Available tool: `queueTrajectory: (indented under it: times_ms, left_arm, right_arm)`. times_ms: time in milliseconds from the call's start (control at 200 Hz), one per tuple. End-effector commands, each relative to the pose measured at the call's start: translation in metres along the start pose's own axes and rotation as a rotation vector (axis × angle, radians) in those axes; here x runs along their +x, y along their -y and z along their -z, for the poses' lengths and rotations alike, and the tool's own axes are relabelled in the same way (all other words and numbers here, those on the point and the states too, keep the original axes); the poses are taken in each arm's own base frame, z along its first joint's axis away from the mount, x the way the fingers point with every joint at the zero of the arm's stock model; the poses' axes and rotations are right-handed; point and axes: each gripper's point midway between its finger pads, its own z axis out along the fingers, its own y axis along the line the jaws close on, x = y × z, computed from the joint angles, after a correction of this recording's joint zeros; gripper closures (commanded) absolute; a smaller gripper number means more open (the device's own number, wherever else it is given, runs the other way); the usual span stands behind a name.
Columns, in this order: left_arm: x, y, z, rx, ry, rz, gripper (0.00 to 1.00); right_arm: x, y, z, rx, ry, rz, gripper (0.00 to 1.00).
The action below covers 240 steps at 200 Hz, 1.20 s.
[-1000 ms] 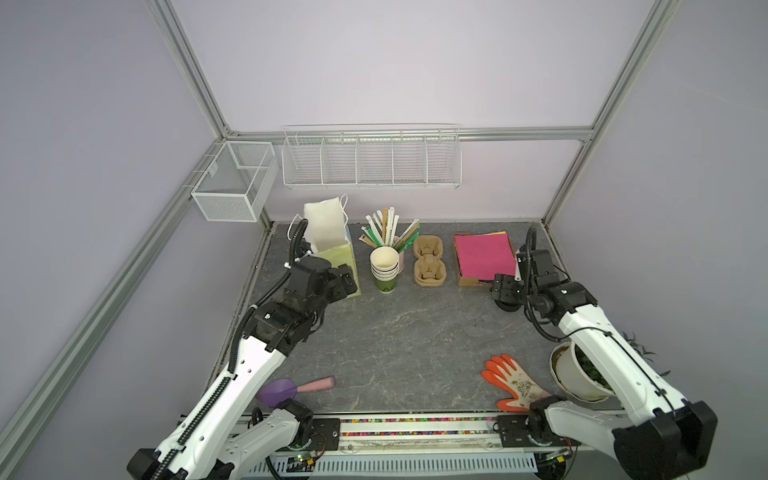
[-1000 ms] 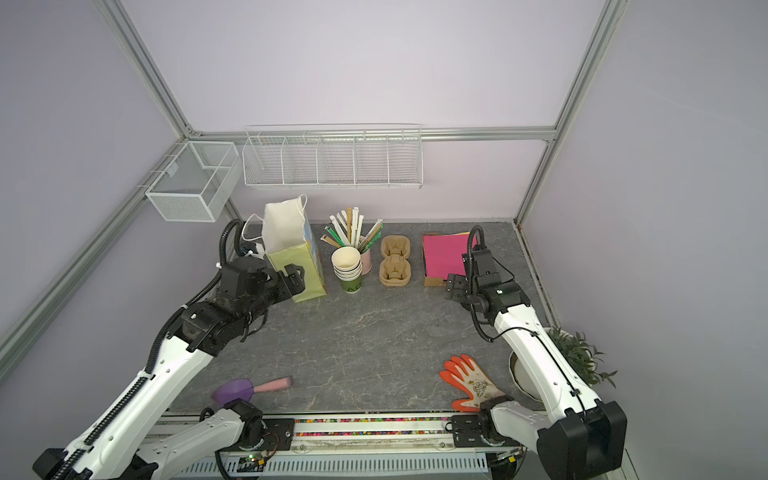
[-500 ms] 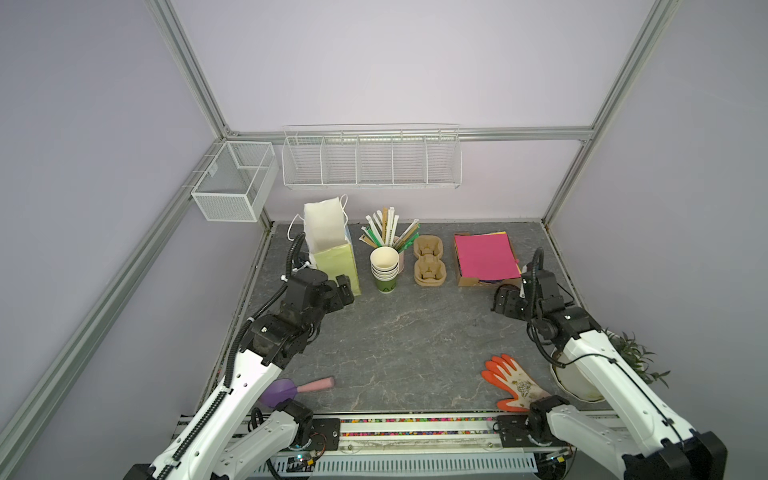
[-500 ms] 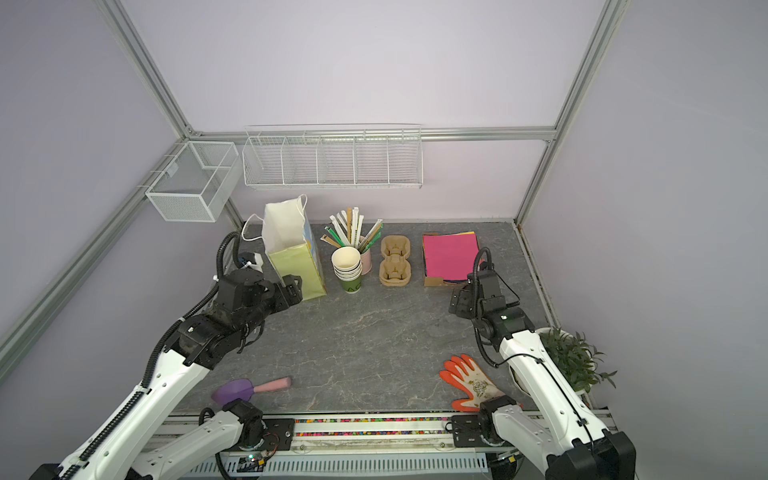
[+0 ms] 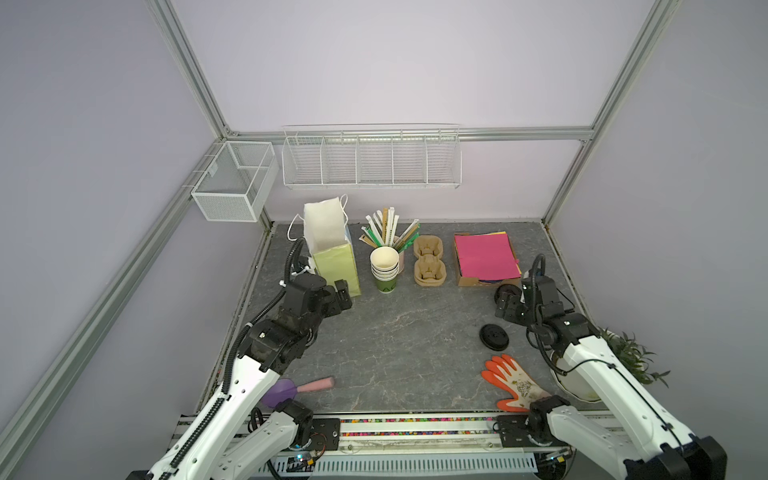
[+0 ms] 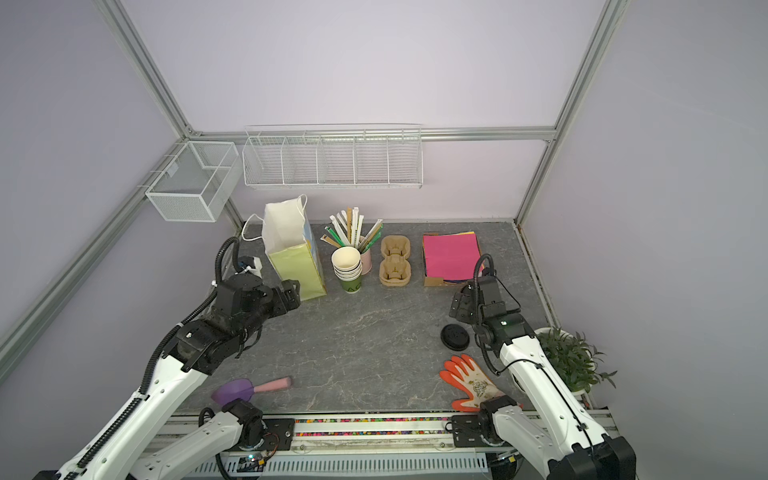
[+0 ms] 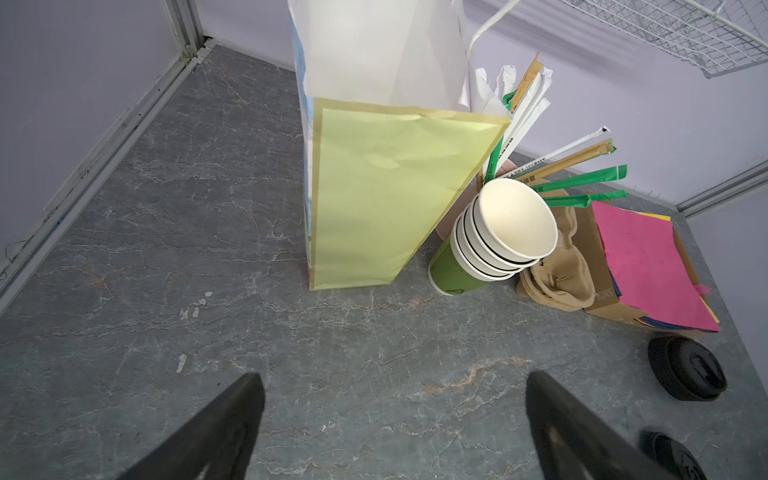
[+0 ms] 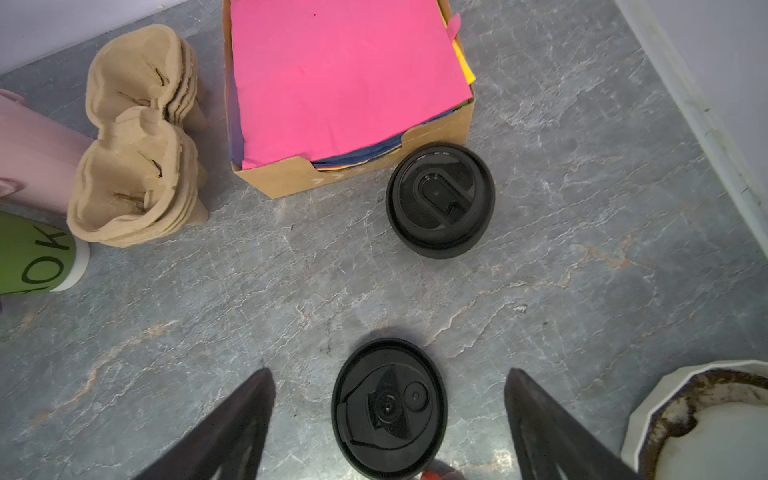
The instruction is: Pack the takeout coffee
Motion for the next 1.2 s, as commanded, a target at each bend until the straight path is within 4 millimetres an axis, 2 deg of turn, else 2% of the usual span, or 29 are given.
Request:
queueTrajectory:
  times_ms: [0,200,380,685,1055,1195]
  left_arm:
    - [0.010,-0.006,-0.003,-0.029,-0.028,-0.031,0.01]
    - [0.010,-0.006,-0.005,-0.038,-0.038,-0.047,0.01]
    - [0.011,-0.012,-0.004,-0.066,-0.032,-0.062,0.00]
    - [0.010,-0.021,-0.001,-0.104,-0.024,-0.087,0.00]
    - [0.009,-0.023,-0.002,-0.122,-0.018,-0.099,0.00]
    - [0.010,-0.024,-0.002,-0.124,-0.023,-0.102,0.00]
  right_arm:
    - [0.043,0.002,-0.010,-0.011,-0.141,-0.031,0.10]
    - [0.068,0.000,-0.016,-0.003,-0.198,-0.008,0.09]
    - [0.094,0.002,-0.038,0.044,-0.266,0.019,0.08]
    - [0.097,0.000,-0.058,0.108,-0.293,0.062,0.05]
    - [0.099,0.003,-0.063,0.173,-0.304,0.078,0.00]
    - [0.099,0.002,-0.065,0.173,-0.311,0.082,0.04]
